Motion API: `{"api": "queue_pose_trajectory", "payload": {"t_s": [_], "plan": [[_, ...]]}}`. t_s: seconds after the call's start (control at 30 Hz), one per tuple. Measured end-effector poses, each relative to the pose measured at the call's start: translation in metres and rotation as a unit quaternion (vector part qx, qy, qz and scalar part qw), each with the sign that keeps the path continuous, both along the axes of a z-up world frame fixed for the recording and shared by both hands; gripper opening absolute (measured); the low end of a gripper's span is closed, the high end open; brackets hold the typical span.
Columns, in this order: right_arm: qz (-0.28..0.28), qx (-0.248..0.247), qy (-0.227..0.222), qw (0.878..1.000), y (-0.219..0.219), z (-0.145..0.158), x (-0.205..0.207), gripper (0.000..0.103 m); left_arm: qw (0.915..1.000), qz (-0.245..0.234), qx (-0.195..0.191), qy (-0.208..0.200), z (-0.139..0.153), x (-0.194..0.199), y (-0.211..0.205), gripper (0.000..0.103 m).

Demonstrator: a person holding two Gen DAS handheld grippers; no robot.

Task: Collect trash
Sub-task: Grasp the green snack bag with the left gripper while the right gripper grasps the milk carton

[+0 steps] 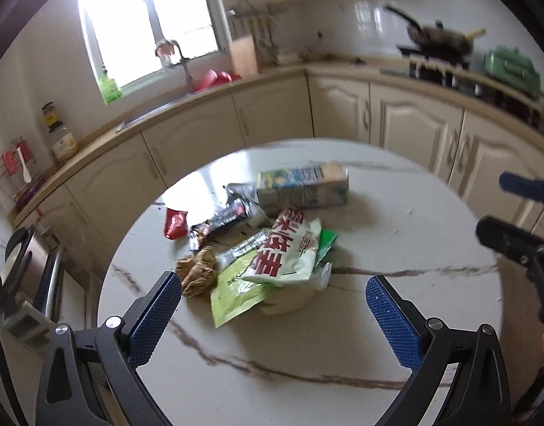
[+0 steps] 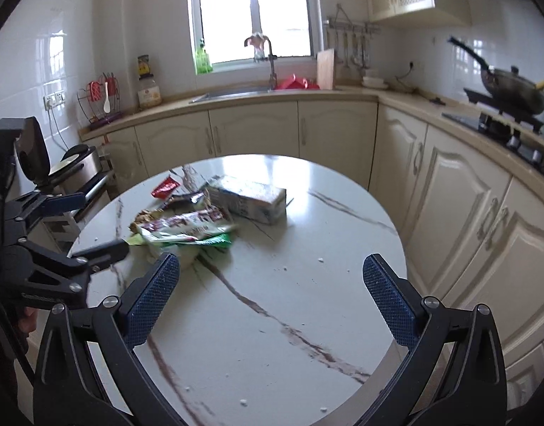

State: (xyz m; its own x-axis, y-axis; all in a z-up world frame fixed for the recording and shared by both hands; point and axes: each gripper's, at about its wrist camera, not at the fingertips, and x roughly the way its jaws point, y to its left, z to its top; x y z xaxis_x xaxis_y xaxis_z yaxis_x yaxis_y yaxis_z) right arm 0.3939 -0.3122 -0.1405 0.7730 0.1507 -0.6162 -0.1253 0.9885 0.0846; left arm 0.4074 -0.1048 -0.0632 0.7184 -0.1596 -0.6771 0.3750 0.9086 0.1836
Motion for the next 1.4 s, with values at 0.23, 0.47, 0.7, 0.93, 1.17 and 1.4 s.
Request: {"api": "queue_pose_trajectory", "payload": {"t_s": [0.23,0.47,0.7,0.93,1.17,1.4], "plan": [[0.003,0.006,0.035,0.999,-0.019,-0.028,0.042,0.103,0.9962,-0.023,0.077,0.032,-0.028,0.067,-0.036,0.102],[0.017,-0.012,0.057,0.998,-0.019,-0.039,0.089,0.103,0.9920,-0.028,0.099,0.073,-0.054,0.113,-0.051,0.099],[0.043,-0.042,0.081,0.995,-0.010,-0.049,0.131,0.103,0.9927,-0.037,0.062,0.096,-0.068,0.133,-0.044,0.061],[0.128,-0.047,0.101,0.985,0.017,-0.053,0.181,0.103,0.9954,-0.047,-0.040,0.074,-0.047,0.117,-0.010,0.028],[0.196,-0.070,0.134,0.969,0.050,-0.075,0.231,0.103,0.9925,-0.058,-0.079,0.073,-0.049,0.106,0.029,0.014],[0.212,-0.056,0.160,0.963,0.056,-0.087,0.241,0.060,0.9926,-0.047,-0.084,0.074,-0.050,0.103,0.045,0.012]]}}
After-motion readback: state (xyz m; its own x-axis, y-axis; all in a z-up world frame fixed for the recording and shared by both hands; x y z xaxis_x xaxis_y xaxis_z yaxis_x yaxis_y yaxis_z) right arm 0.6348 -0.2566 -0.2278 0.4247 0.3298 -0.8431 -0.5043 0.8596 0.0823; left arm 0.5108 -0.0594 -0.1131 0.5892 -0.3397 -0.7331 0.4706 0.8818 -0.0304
